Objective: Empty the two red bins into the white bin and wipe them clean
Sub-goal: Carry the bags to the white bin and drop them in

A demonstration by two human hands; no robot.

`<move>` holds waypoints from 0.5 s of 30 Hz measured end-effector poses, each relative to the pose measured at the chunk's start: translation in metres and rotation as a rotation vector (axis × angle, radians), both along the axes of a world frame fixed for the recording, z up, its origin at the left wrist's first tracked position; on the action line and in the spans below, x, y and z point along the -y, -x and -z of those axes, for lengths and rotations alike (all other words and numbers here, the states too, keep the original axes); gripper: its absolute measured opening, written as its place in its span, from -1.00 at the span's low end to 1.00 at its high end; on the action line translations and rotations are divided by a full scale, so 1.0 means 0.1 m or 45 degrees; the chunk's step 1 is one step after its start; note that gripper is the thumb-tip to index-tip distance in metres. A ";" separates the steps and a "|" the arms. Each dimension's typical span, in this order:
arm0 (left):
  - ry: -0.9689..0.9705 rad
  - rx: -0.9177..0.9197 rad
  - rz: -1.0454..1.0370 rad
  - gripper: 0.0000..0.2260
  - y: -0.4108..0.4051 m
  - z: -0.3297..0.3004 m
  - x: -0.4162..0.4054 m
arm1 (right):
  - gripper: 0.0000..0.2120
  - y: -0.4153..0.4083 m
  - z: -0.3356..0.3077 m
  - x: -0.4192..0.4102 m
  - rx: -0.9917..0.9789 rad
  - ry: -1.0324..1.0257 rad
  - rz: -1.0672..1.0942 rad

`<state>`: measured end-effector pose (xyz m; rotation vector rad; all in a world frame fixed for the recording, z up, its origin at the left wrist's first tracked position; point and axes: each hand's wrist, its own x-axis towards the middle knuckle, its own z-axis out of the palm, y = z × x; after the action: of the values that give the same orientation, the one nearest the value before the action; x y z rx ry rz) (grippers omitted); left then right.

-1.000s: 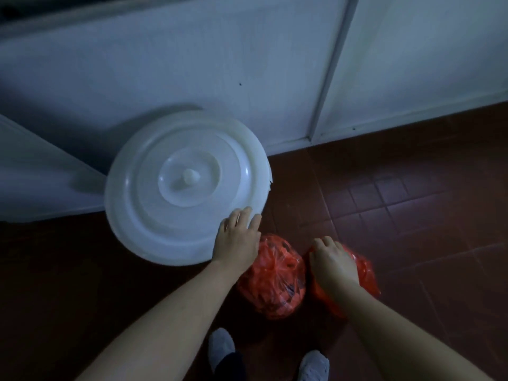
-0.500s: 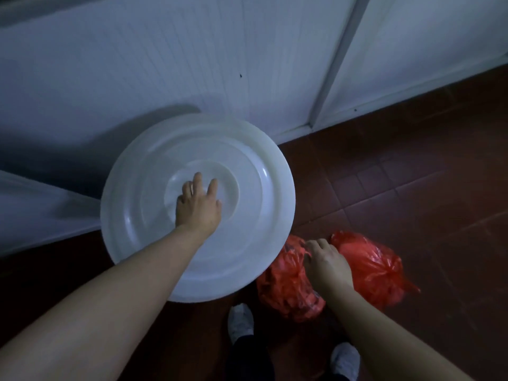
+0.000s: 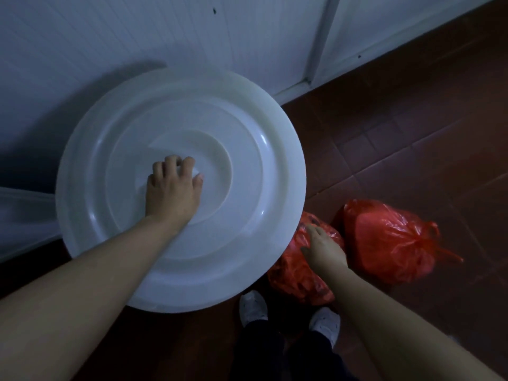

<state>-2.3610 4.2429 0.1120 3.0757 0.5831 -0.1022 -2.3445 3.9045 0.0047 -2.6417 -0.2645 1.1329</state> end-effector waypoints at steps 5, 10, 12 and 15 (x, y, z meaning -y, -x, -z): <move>0.054 -0.084 -0.136 -0.51 0.06 -0.04 -0.11 | -0.46 0.00 0.34 -0.09 -0.082 -0.048 0.106; 0.225 -0.171 -0.102 -0.59 -0.01 -0.12 -0.06 | -0.81 0.15 0.26 0.00 -0.062 0.049 0.130; 0.234 -0.200 -0.097 -0.61 -0.05 -0.16 0.00 | -0.81 0.21 0.14 0.06 -0.044 0.061 0.126; 0.239 -0.232 -0.134 -0.61 -0.04 -0.21 0.04 | -0.79 0.26 -0.08 0.17 0.016 0.089 0.155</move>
<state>-2.3568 4.2390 0.1326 2.8663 0.6965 -0.4140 -2.3700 3.8880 0.0126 -2.6849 -0.0664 1.1064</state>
